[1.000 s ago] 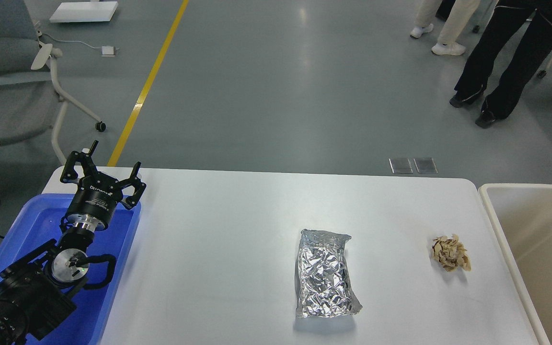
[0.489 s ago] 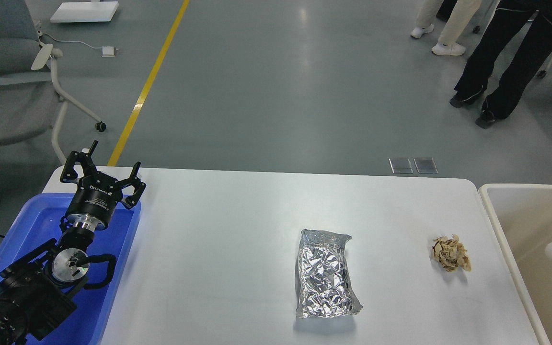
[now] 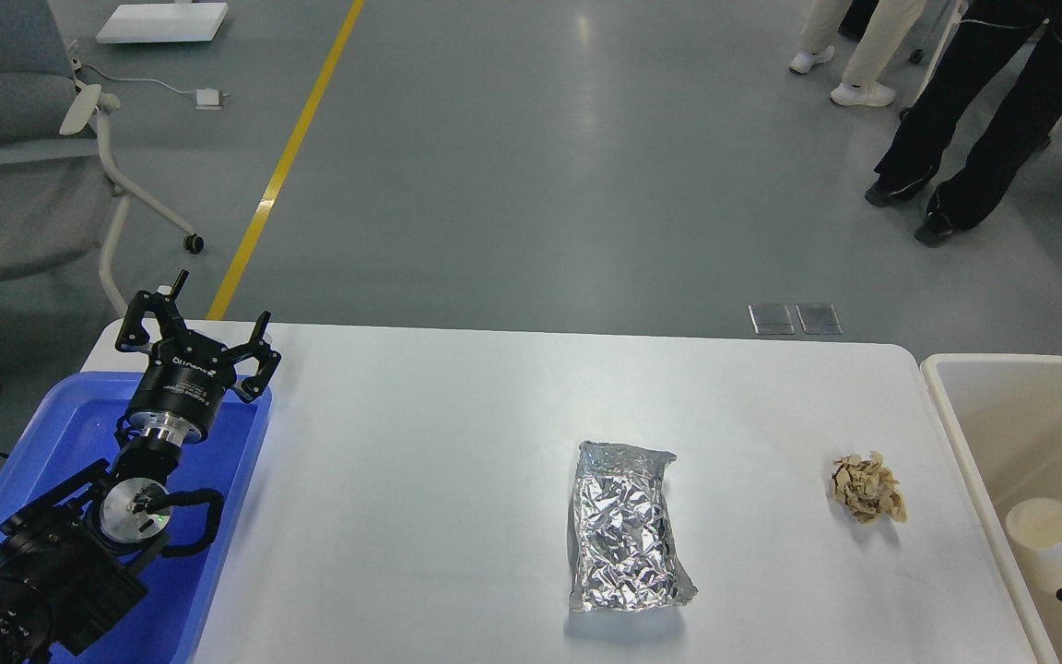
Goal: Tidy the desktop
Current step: 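Withdraw the right gripper out of the white bin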
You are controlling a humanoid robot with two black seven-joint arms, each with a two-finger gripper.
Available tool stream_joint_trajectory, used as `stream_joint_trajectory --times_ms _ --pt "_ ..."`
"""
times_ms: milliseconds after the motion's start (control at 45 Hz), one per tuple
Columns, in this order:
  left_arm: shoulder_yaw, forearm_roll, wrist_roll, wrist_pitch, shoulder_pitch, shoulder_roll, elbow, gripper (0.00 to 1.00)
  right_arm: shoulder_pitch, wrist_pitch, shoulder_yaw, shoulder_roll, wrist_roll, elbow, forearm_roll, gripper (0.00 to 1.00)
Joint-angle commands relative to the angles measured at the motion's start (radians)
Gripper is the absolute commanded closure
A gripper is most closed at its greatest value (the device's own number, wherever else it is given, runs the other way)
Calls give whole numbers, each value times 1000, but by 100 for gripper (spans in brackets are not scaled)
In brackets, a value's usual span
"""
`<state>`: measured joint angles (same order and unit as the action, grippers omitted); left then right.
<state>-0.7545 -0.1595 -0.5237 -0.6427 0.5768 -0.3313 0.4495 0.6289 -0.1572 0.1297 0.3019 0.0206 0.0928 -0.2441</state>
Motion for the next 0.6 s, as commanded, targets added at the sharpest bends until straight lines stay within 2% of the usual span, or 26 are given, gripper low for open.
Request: stream_joint_trajectory --times_ms 0,400,578 --pt "0 0 -1 0 0 0 0 0 35 35 -48 29 -1 -15 0 0" --pt "0 0 -1 0 0 0 0 0 293 33 -139 204 1 -93 2 0" --pt "0 0 -1 0 0 0 0 0 393 87 -415 298 1 -226 3 0"
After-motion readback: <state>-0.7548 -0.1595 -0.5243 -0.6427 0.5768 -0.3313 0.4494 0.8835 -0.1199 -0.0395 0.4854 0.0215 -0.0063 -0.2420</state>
